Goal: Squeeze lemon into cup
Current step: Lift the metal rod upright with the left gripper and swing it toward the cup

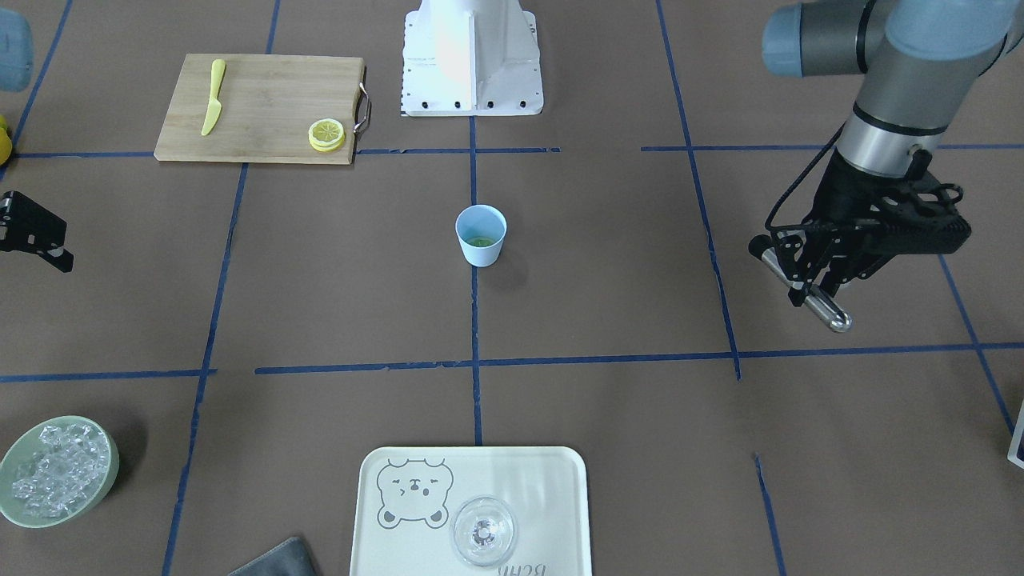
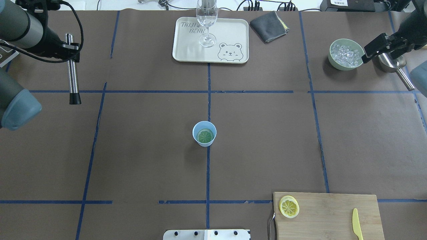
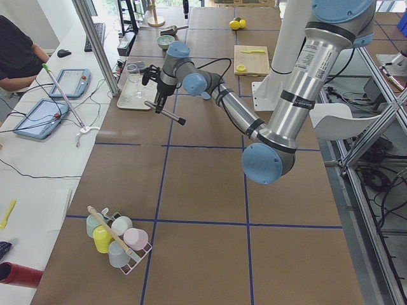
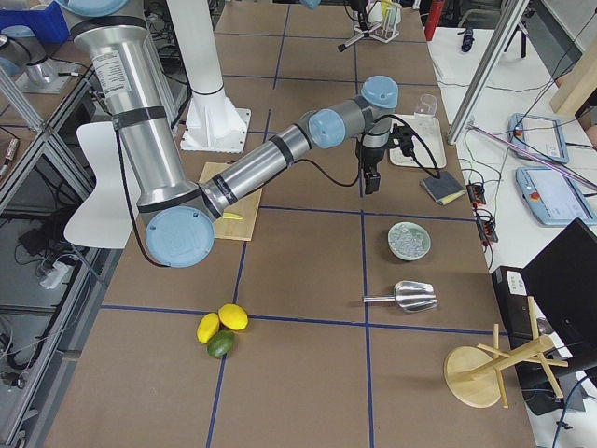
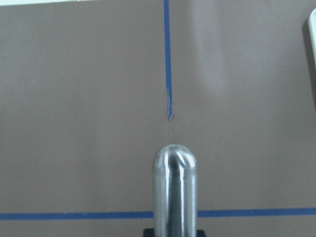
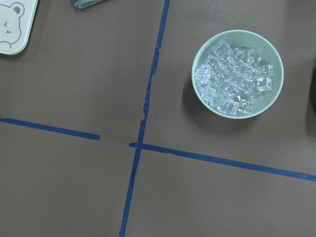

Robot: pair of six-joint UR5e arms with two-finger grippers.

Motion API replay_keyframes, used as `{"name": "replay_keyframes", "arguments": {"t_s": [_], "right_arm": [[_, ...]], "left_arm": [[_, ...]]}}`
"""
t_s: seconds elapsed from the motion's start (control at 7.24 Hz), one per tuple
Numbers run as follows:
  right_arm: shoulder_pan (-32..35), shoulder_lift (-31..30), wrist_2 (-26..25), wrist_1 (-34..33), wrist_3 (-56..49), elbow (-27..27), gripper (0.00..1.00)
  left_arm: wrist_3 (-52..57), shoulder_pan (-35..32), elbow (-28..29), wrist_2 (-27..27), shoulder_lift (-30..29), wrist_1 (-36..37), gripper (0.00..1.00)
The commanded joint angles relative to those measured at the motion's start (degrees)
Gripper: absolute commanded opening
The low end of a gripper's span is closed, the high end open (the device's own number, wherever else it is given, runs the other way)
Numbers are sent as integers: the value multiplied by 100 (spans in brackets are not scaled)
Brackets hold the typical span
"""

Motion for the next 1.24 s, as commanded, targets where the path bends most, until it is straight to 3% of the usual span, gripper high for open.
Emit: {"name": "replay_keyframes", "arguments": {"t_s": [0.0,0.14,0.41,0.83,1.11], "right_arm": [[53,-26,223,8,15,10,100],[184,-105,241,8,-37,19,100],[570,-586,232,26,-465,10,100],[1659,-1212,285,-44,-2490,-540,100],[2012,-1686,329,17,-3225,-876,100]], "left_arm": [[38,372,-657,1011,-200,-7,0],[56,523,-729,1136,-357,-33,0],[169,1224,-713,1986,-438,-714,0],[197,1271,-808,1937,-447,-1674,0],[153,1306,-748,1990,-403,-2472,0]]}}
